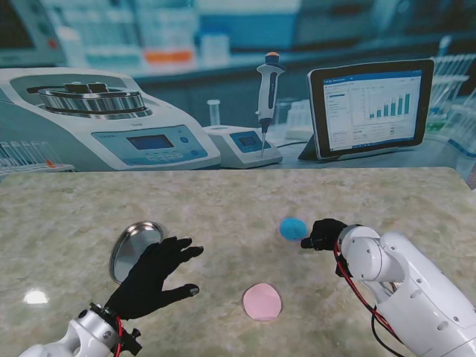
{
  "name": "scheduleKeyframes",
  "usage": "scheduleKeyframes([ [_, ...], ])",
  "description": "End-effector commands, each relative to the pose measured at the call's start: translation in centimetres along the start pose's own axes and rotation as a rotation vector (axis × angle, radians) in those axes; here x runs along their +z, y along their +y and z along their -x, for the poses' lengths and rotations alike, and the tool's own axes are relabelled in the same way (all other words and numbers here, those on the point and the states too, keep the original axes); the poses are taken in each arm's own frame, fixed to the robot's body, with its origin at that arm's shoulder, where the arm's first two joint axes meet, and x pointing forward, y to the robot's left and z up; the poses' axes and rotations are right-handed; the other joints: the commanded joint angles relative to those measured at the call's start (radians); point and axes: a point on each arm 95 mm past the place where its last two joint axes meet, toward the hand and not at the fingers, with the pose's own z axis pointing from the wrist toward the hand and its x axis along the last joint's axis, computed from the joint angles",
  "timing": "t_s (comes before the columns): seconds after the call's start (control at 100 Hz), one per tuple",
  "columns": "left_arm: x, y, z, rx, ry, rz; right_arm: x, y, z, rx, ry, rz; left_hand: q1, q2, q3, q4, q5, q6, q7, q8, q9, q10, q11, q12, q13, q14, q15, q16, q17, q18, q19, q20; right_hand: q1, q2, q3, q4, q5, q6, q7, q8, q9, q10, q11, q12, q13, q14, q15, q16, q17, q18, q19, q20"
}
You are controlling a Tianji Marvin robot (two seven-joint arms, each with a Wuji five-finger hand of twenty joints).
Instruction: Line a culture dish with filter paper and press it flat with a glass rod
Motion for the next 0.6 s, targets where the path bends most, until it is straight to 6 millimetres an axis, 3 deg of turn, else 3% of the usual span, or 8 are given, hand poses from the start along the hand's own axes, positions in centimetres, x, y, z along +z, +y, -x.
scheduleKeyframes([
  [0.0, -0.1, 0.1, -0.2, -0.004, 0.002, 0.001, -0.1, -0.3, 0.1, -0.006, -0.012, -0.012, 0.019, 0.034, -0.027, 0.027, -0.021, -0.023, -0.015, -0.006, -0.043, -0.039, -0.023, -0.012, -0.029, -0.034, -0.021, -0.012, -0.003, -0.031, -0.048, -0.032, -0.010, 0.023, -0.009, 0.020, 0.044, 0.086, 0.082, -0.001, 0.056, -0.049, 0.163, 0.025, 0.033, -0.154, 0.117, 0.030, 0.045, -0.029, 0.302, 0.021],
  [0.34, -0.1, 0.1, -0.2, -0.004, 0.000, 0.003, 0.3, 0.0, 0.8, -0.017, -0.057, 0.021, 0.019, 0.033, -0.027, 0.028, -0.021, -0.023, -0.015, -0.006, -0.042, -0.039, -0.023, -0.012, -0.028, -0.035, -0.021, -0.012, -0.003, -0.031, -0.048, -0.032, -0.009, 0.023, -0.012, 0.021, 0.045, 0.086, 0.082, 0.001, 0.056, -0.049, 0.162, 0.024, 0.033, -0.156, 0.117, 0.030, 0.045, -0.033, 0.302, 0.019],
  [0.59, -0.1, -0.1, -0.2, -0.001, 0.000, 0.001, 0.4, 0.9, 0.1, 0.026, -0.007, 0.082, 0.019, 0.033, -0.027, 0.027, -0.021, -0.026, -0.014, -0.006, -0.042, -0.038, -0.023, -0.012, -0.029, -0.035, -0.021, -0.012, -0.003, -0.031, -0.047, -0.032, -0.013, 0.019, -0.008, 0.022, 0.045, 0.086, 0.081, 0.002, 0.056, -0.047, 0.163, 0.024, 0.033, -0.152, 0.117, 0.030, 0.044, -0.029, 0.302, 0.020],
])
